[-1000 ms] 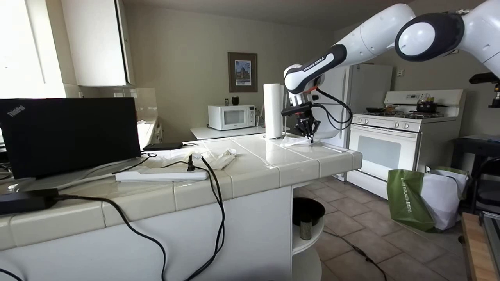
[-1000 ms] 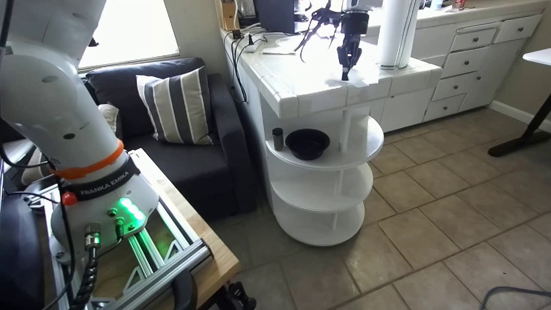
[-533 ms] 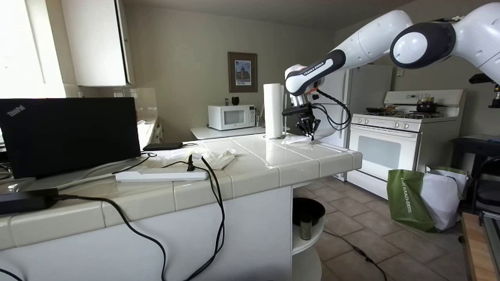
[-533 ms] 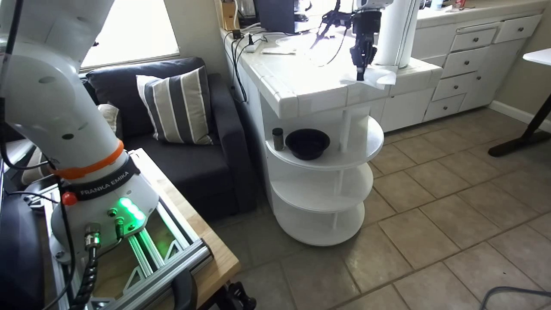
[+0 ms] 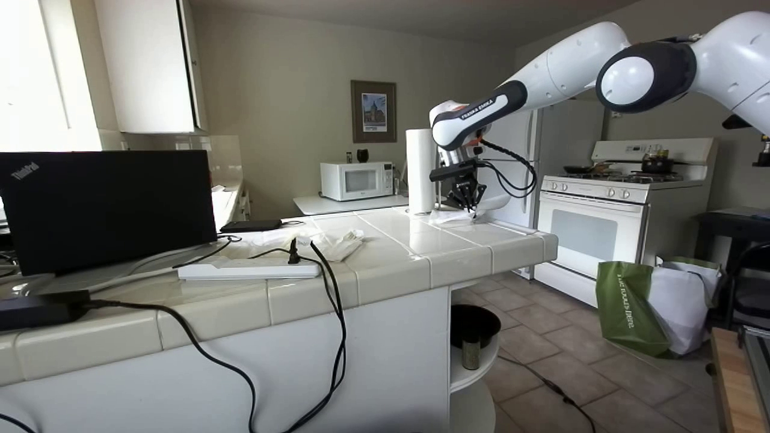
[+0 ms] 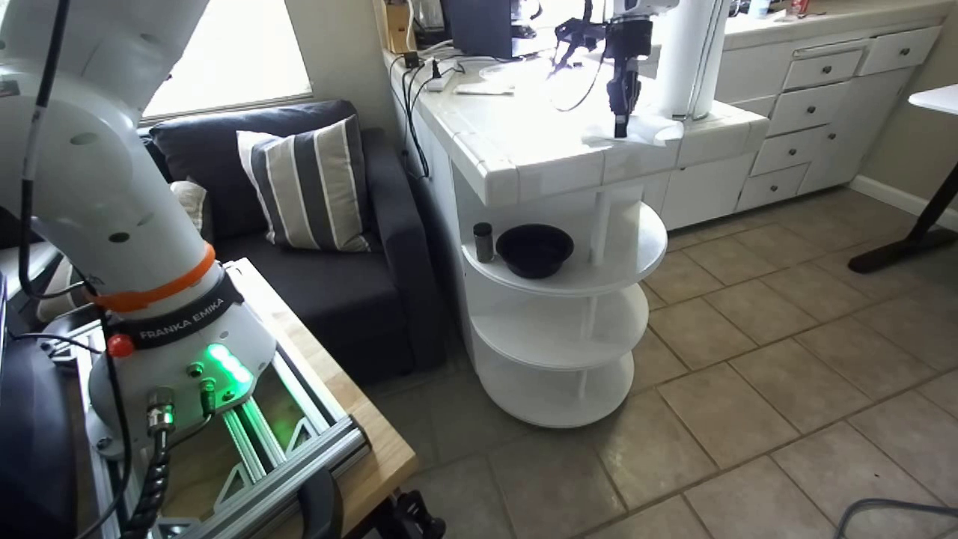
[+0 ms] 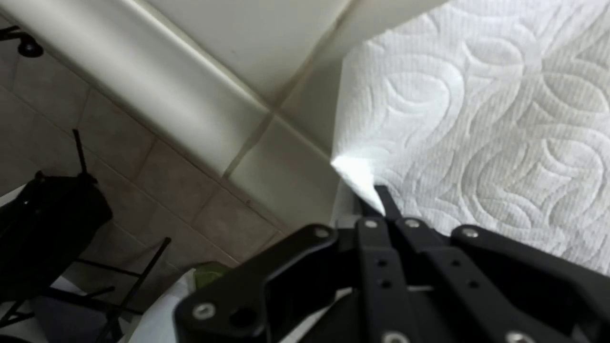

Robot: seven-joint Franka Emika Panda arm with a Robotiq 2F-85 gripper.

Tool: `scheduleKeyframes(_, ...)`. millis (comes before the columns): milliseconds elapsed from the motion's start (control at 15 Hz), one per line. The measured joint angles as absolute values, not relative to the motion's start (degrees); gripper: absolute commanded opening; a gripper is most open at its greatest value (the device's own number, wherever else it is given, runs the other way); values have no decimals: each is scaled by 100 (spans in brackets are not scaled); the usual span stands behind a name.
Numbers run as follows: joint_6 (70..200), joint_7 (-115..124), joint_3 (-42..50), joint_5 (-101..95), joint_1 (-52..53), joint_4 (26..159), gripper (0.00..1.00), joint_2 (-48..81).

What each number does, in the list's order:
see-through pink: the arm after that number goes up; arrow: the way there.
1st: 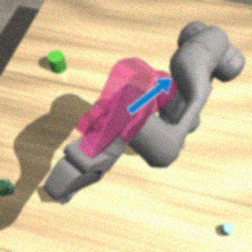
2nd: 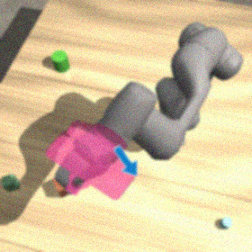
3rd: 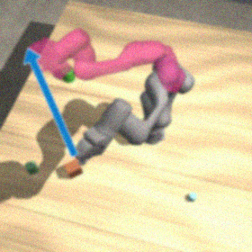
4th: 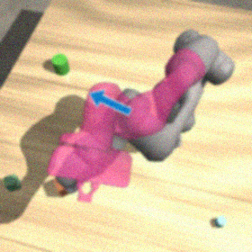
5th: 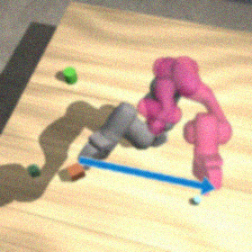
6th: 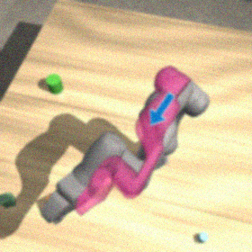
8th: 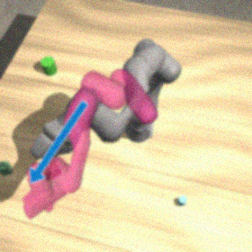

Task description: Wipe the table using a paper towel

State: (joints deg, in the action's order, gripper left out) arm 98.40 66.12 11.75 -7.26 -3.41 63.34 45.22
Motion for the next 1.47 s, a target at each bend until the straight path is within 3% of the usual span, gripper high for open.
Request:
scheduleKeyframes(1067,10876,5139,945,-1213,267,5758,0,4981)
scheduleKeyframes(1467,10353,4143,672,-821,224,5555,0,4997)
